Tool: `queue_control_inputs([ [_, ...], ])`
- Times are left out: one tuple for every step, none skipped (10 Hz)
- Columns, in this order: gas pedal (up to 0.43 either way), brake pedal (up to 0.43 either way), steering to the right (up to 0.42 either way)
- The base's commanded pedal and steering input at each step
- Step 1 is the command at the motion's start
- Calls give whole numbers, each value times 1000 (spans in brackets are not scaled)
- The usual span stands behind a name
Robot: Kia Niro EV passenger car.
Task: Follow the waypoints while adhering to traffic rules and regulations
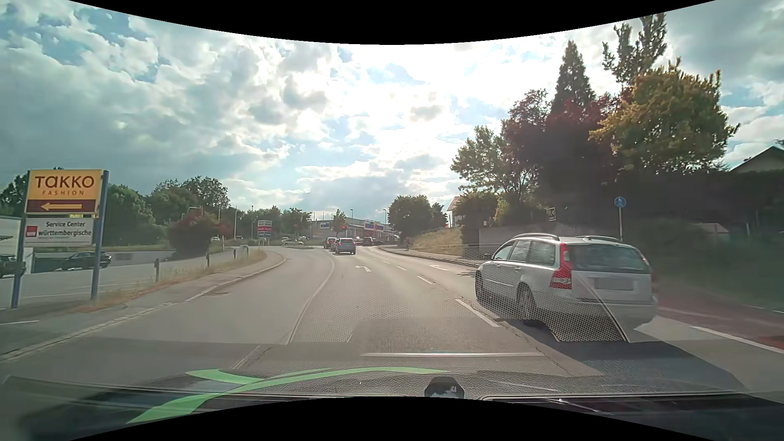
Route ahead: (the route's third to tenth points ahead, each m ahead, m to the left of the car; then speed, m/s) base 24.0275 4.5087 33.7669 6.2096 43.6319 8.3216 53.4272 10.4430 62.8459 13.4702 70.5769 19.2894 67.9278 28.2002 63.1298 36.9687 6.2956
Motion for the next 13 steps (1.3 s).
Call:
queue_control_inputs([
  [87, 0, -48],
  [87, 0, -48],
  [87, 0, -49],
  [87, 0, -49],
  [87, 0, -50],
  [87, 0, -50],
  [87, 0, -50],
  [87, 0, -50],
  [87, 0, -50],
  [87, 0, -50],
  [87, 0, -50],
  [87, 0, -50],
  [87, 0, -52],
])
